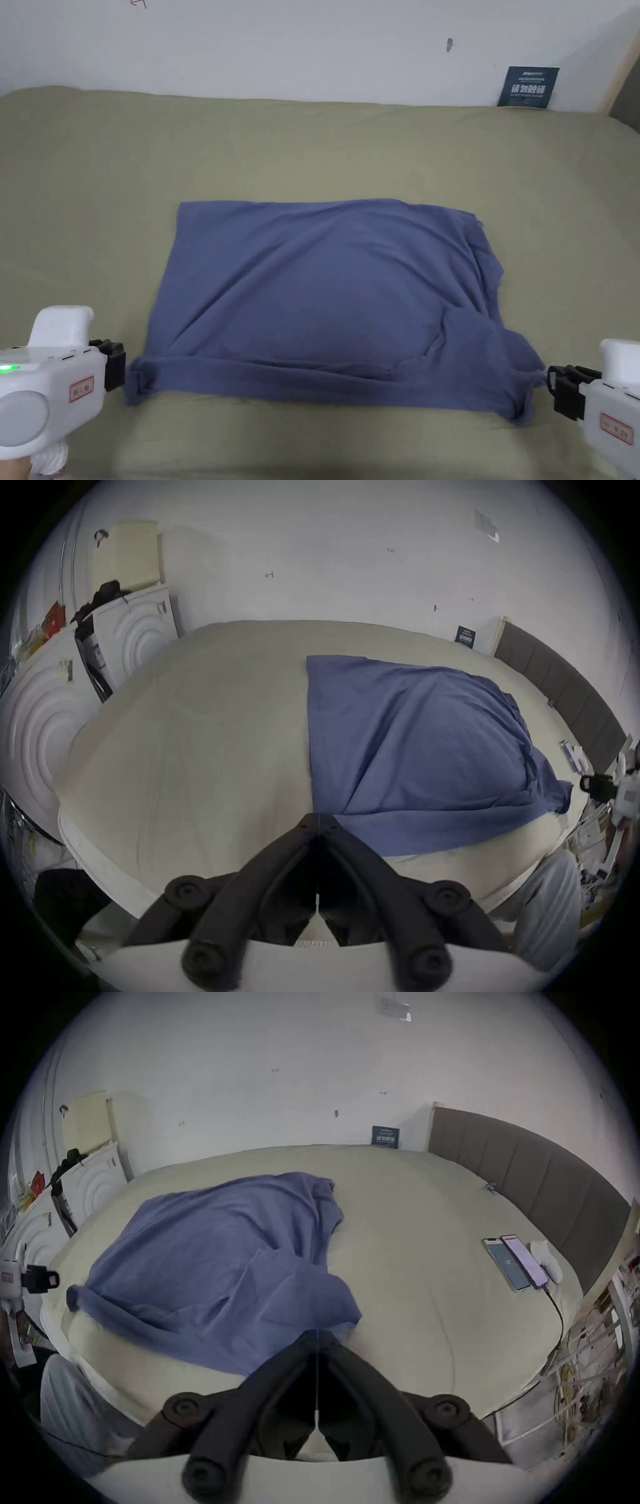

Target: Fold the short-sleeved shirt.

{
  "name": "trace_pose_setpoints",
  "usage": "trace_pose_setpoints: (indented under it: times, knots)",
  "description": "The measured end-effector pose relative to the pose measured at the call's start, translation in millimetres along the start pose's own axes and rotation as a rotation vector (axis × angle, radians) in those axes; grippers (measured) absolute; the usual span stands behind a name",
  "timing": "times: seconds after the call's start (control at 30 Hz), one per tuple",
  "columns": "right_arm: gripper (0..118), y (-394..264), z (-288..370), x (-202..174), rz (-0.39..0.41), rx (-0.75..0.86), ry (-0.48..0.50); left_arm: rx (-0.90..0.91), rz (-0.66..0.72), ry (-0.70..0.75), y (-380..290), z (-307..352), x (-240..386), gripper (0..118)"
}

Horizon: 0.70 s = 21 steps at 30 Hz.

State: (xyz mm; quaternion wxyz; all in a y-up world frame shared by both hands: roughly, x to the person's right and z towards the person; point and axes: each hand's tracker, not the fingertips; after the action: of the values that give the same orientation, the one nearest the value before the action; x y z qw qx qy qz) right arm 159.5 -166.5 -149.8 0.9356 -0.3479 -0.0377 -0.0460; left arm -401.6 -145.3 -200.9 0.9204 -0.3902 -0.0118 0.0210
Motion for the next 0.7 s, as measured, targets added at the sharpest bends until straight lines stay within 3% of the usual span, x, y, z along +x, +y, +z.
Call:
trace_pose_setpoints:
  times: [0.4, 0.47, 0.5, 0.53, 0.57, 0.7]
  knots:
    - [0, -3.9, -6.3, -3.5, 0.029, -0.022, -0.007, -0.07, 0.04, -0.033, -0.8, -13.9, -14.8, 0]
    - [0, -3.6, -7.3, -4.1, 0.032, -0.026, -0.002, -0.093, 0.028, -0.046, -1.4, -16.3, -9.5, 6]
    - [0, -4.1, -8.2, -3.7, 0.032, -0.03, 0.0, -0.103, 0.013, -0.045, -2.0, -20.8, -8.5, 28]
    - [0, -4.8, -9.2, -3.6, 0.032, -0.031, 0.0, -0.106, 0.011, -0.039, -3.0, -24.9, -7.2, 81]
    - [0, -4.3, -9.9, -4.0, 0.037, -0.036, 0.0, -0.128, -0.005, -0.012, -4.8, -32.2, -4.1, 114]
    - [0, -3.0, -13.8, -4.9, 0.058, -0.053, 0.001, -0.133, -0.012, 0.006, -2.6, -57.5, -2.5, 118]
